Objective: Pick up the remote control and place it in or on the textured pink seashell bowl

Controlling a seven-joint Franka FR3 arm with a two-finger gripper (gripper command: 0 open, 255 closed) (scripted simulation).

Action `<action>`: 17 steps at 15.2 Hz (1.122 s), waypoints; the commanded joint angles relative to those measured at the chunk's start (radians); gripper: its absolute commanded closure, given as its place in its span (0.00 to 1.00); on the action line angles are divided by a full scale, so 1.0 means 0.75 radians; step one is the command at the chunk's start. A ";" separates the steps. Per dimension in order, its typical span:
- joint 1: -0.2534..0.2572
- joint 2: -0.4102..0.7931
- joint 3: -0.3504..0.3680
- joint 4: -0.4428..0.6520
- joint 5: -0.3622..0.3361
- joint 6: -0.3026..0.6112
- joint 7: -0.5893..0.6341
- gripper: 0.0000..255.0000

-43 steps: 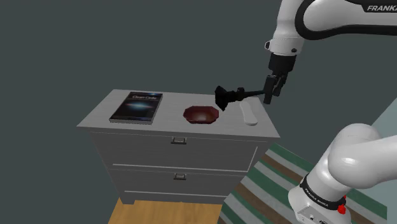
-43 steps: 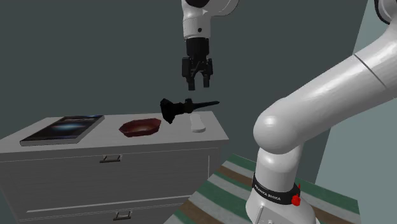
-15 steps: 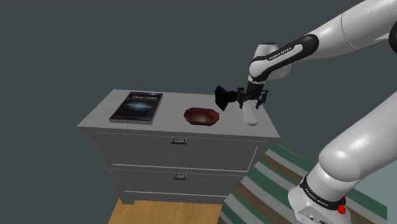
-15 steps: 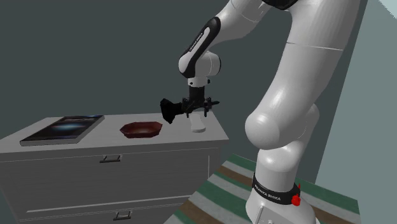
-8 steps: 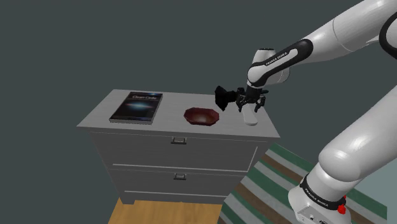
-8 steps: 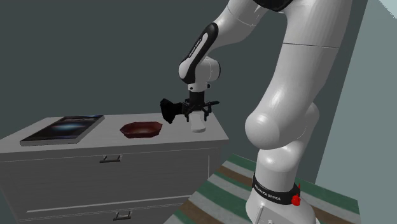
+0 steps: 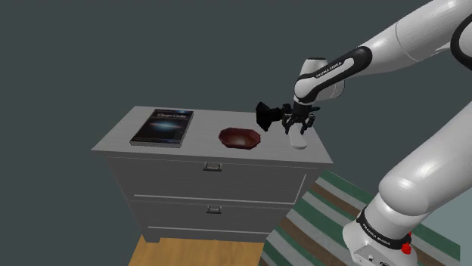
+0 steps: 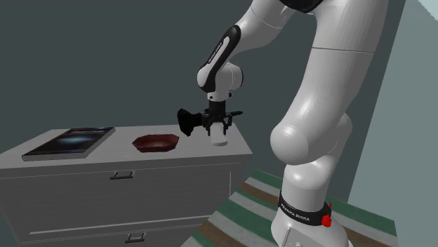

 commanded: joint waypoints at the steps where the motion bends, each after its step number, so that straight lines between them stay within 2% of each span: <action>1: 0.000 0.001 0.000 0.000 0.000 0.001 0.000 1.00; 6: 0.000 0.001 0.000 0.000 0.000 0.001 0.000 1.00; 17: -0.002 -0.124 0.003 0.090 -0.013 -0.214 0.012 1.00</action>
